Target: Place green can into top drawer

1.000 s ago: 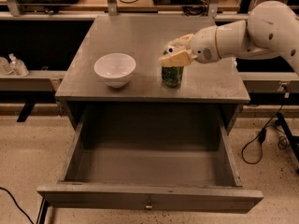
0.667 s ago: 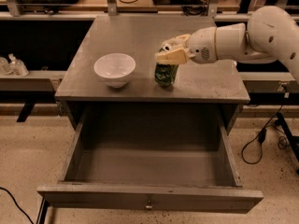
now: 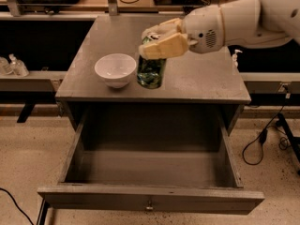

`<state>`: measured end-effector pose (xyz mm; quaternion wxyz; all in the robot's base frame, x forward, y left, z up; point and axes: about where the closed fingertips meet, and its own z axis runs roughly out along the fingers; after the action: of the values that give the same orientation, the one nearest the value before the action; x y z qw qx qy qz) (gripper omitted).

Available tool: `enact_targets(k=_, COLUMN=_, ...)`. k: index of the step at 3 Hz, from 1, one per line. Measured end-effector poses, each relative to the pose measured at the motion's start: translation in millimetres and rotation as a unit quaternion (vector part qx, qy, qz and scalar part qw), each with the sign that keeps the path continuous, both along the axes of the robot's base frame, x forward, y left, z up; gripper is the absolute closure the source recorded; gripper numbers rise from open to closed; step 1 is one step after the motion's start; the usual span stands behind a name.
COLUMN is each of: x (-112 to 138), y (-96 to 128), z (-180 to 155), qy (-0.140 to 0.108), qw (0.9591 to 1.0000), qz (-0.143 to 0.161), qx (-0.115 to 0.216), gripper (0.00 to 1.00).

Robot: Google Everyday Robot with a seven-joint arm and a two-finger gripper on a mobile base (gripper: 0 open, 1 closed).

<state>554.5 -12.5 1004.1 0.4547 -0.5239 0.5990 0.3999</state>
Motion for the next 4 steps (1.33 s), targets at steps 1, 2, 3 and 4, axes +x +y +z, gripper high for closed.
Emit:
enact_targets(k=1, x=-19, y=-63, z=15, qy=-0.018, qw=0.9953, qz=-0.013, qx=-0.094, gripper=1.0)
enact_targets(k=2, x=-32, y=-151, z=1, qy=-0.039, qw=0.9798, qz=-0.048, qx=-0.19, gripper=1.0)
enact_targets(k=3, x=-30, y=-142, z=2, qy=-0.038, qw=0.9814, qz=-0.044, qx=-0.183, gripper=1.0)
enact_targets(k=4, x=-30, y=-142, z=2, qy=-0.038, qw=0.9815, qz=-0.044, qx=-0.183, gripper=1.0)
